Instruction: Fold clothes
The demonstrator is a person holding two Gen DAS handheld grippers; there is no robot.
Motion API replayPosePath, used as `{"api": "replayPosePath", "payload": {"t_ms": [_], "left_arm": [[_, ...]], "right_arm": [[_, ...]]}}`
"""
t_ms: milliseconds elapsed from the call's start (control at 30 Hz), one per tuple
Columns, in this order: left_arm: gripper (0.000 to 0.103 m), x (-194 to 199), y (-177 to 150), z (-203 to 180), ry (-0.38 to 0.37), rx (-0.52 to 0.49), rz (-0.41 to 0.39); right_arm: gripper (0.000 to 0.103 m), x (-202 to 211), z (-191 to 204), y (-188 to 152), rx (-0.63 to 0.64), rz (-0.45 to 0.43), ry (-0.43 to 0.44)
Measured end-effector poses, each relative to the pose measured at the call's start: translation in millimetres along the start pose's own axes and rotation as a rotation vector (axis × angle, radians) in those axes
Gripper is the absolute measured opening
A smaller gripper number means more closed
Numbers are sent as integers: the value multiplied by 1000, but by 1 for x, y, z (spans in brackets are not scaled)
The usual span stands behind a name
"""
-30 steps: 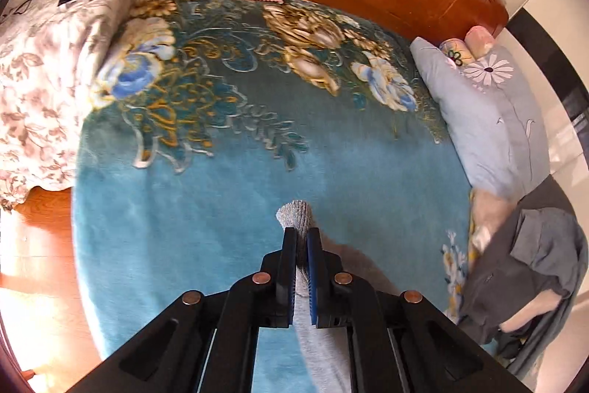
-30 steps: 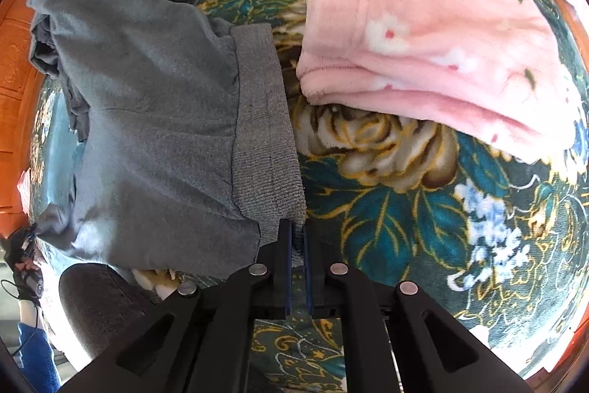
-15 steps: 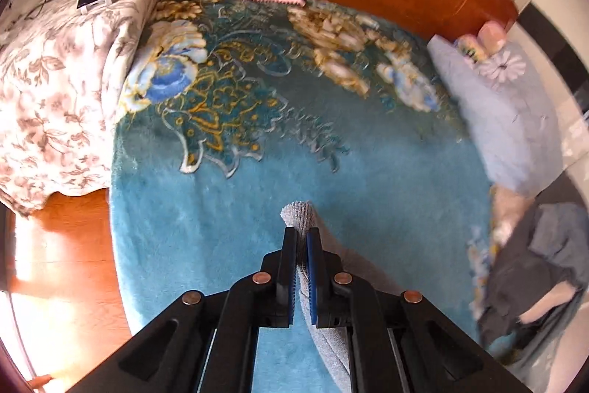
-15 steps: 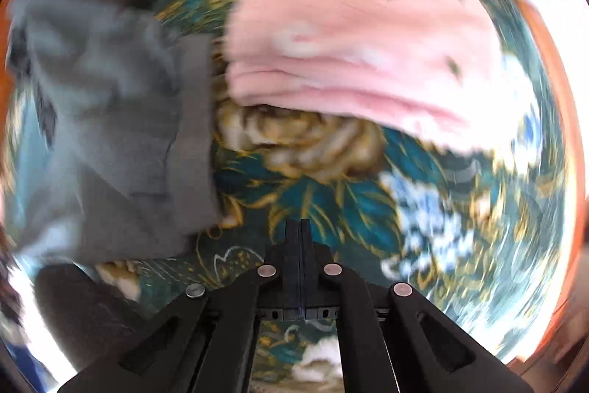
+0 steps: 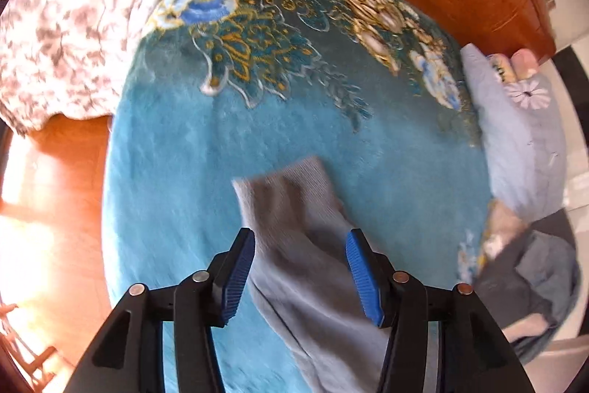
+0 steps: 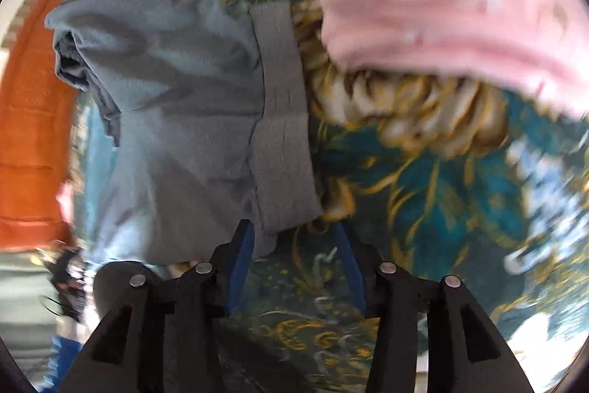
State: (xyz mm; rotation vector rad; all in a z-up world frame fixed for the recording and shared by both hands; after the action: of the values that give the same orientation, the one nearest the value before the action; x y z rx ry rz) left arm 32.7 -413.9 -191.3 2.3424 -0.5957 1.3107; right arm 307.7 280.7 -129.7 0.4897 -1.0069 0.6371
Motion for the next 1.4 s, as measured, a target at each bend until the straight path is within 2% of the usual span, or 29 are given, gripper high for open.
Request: {"api": "replayPosePath", "payload": {"t_ms": [167, 267, 333, 367, 400, 433, 500, 600, 700, 767, 867, 1067, 1167, 1267, 1300, 1400], "left_arm": [[57, 16, -63, -23, -137, -7, 77], [58, 19, -107, -42, -189, -30, 142], [58, 21, -137, -55, -224, -45, 186], [58, 22, -152, -62, -242, -52, 208], [58, 23, -167, -68, -259, -60, 229], [58, 24, -181, -74, -276, -67, 251], [58, 25, -199, -80, -283, -80, 274], [58, 29, -200, -83, -281, -89, 268], [58, 33, -201, -86, -278, -98, 263], [58, 36, -201, -87, -277, -104, 259], [58, 40, -202, -90, -275, -113, 254], [58, 47, -204, -95, -270, -132, 243], [59, 41, -208, -105, -273, -128, 257], [59, 30, -212, -117, -277, -118, 280], [59, 27, -214, -121, -279, -114, 288], [60, 16, -219, -134, -284, -104, 311]], "right_arm": [[48, -27, -13, -5, -146, -36, 185], [48, -42, -17, 1, -218, -75, 237], [47, -45, -15, 4, -240, -79, 230], [45, -47, -14, 5, -251, -80, 226], [28, -48, -13, 6, -261, -82, 222], [20, -47, -10, 7, -260, -79, 215], [17, -37, -3, 9, -227, -78, 185], [13, -3, 11, 5, -139, -117, 193], [13, 11, 10, -7, -60, -122, 140], [13, -2, -5, -13, -80, -83, 89], [13, -19, -16, -19, -140, -53, 106], [18, -3, -5, -10, -64, -46, 126], [23, 20, -4, -4, -20, -58, 64], [23, 47, 5, 4, 93, -109, -83], [23, 54, 9, 10, 130, -134, -108], [24, 66, 23, 30, 213, -188, -122]]}}
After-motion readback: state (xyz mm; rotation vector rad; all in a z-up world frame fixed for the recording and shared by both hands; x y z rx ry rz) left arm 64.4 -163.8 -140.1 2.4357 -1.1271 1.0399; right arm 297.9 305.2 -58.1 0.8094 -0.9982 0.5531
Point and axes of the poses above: each gripper's, at about its wrist camera, not at the fingertips, and x roughly against the way its jaws point, z to its left, y to its top, the point moved 3 cm from there along -x, roughly the way its jaws point, and after that the axes turned 12 degrees about x, right-handed, at the moved point
